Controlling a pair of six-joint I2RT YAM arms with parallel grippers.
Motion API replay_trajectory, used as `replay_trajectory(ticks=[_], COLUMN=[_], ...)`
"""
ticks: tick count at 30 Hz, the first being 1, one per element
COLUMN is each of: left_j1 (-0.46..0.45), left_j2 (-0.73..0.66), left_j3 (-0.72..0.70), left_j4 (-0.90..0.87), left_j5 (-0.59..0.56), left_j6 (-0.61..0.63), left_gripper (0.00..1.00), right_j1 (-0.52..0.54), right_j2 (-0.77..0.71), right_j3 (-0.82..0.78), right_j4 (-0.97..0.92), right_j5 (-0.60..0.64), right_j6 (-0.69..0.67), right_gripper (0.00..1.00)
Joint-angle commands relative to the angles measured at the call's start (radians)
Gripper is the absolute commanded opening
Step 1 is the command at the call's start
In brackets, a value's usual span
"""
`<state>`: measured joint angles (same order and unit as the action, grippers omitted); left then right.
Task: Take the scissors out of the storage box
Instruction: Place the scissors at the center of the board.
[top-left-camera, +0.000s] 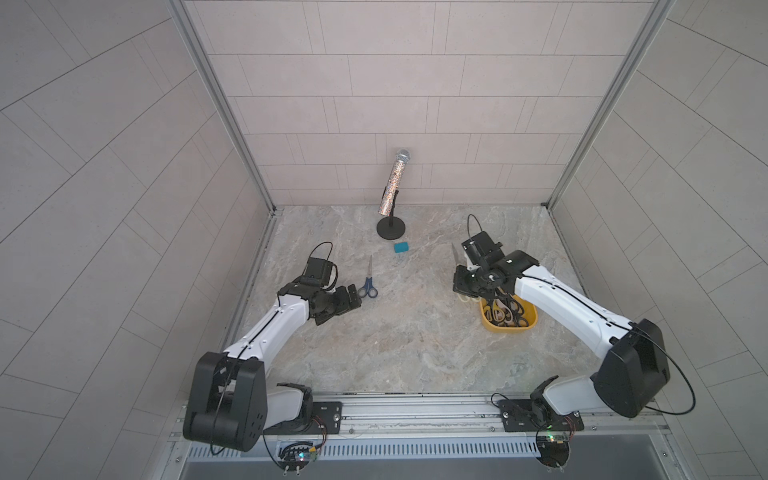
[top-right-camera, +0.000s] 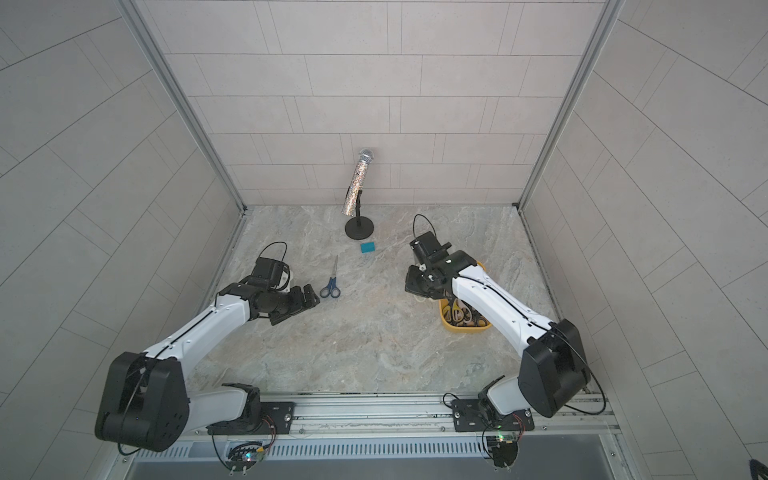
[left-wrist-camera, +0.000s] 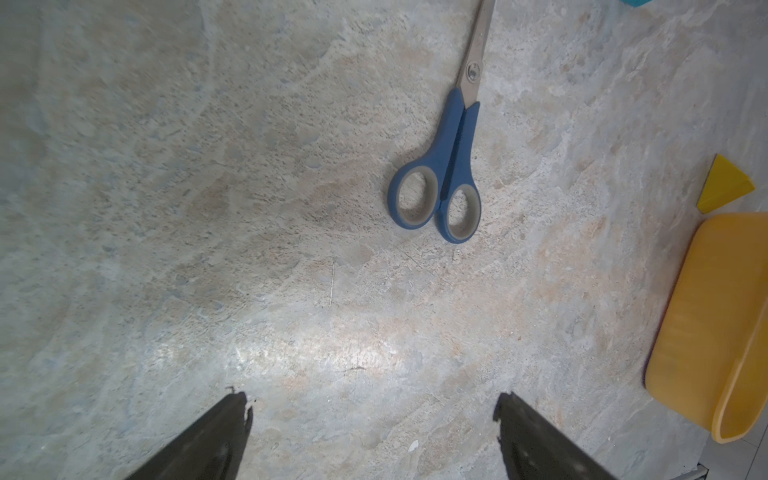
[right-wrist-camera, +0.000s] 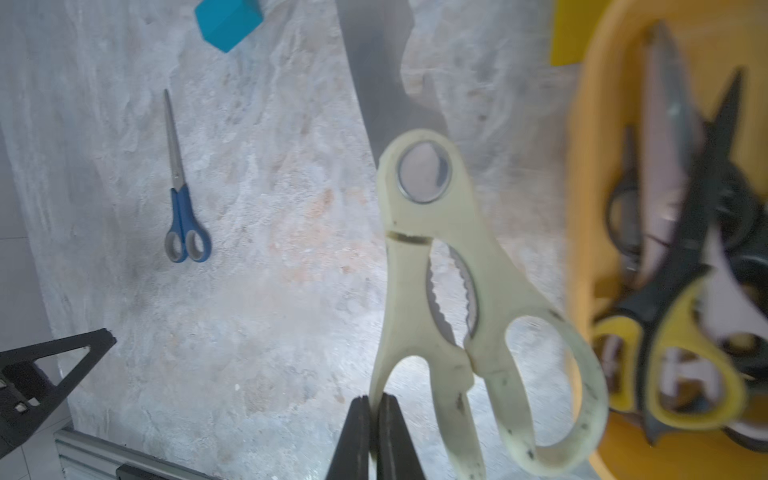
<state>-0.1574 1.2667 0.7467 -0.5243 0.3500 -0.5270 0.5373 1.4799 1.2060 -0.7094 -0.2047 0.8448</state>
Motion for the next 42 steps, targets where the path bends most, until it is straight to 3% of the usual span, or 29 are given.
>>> replay_trajectory(ticks=[1,9,20,42], left_j1=[0.023,0.062,0.089,0.09], left_j2=[-0.034,-0.079,-0.134,-0.156], left_j3=[-0.017,-0.03,-0.023,-0.03], left_j4=[-0.01,-0.019,-0.025,-0.015], left_j5=[-0.024,-0.048,-0.115,-0.12], left_j6=[0.005,0.025,0.035,0.037], left_gripper=[1.0,1.0,1.0,1.0], right_j1=[0.079,0.173,0.231,0.236], right_j2=[0.091,0.367,0.621,0.797], right_j3=[0.048,0.199,0.407,0.592], right_j4=[0.157,0.291,0.241,0.064], right_j5=[0.023,0.029,0.028,0.119], right_j6=[0.119,0.353,0.481,0.412], right_gripper=[0.0,0.0,0.0,0.0])
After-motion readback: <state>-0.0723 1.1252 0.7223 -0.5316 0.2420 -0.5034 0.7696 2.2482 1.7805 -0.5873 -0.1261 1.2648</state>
